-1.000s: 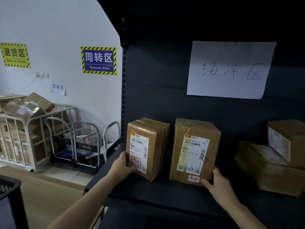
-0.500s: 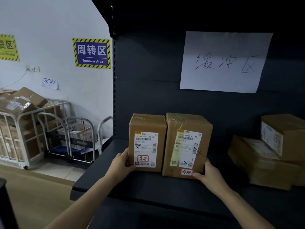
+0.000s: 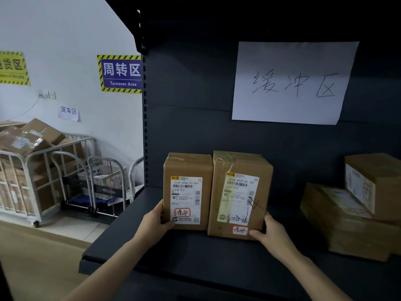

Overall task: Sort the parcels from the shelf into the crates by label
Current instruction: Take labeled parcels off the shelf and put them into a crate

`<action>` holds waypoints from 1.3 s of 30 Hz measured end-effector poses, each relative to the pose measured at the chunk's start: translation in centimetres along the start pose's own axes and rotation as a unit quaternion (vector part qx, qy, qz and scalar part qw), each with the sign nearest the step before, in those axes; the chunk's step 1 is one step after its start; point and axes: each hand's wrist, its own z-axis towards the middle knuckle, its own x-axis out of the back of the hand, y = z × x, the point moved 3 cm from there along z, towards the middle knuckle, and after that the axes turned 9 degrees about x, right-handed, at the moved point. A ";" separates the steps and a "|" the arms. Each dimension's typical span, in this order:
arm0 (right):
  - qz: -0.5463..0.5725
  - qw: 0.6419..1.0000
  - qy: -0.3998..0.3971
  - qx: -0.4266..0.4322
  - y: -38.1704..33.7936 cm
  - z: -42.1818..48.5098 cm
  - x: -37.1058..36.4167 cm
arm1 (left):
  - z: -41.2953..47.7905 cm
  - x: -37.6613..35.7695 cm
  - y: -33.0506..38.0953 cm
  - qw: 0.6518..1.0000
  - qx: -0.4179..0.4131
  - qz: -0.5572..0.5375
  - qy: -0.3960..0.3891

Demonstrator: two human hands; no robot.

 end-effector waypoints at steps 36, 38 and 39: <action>0.155 0.956 -0.172 0.179 -8.7 -4.2 -3.5 | -19.9 9.6 -0.2 0.979 0.096 -0.079 0.164; 0.166 0.948 -0.189 0.192 -9.7 -4.4 -4.6 | -21.4 10.6 -0.6 0.974 0.108 -0.076 0.182; 0.169 0.945 -0.196 0.199 -10.2 -4.4 -5.1 | -22.1 11.1 -0.8 0.972 0.113 -0.076 0.190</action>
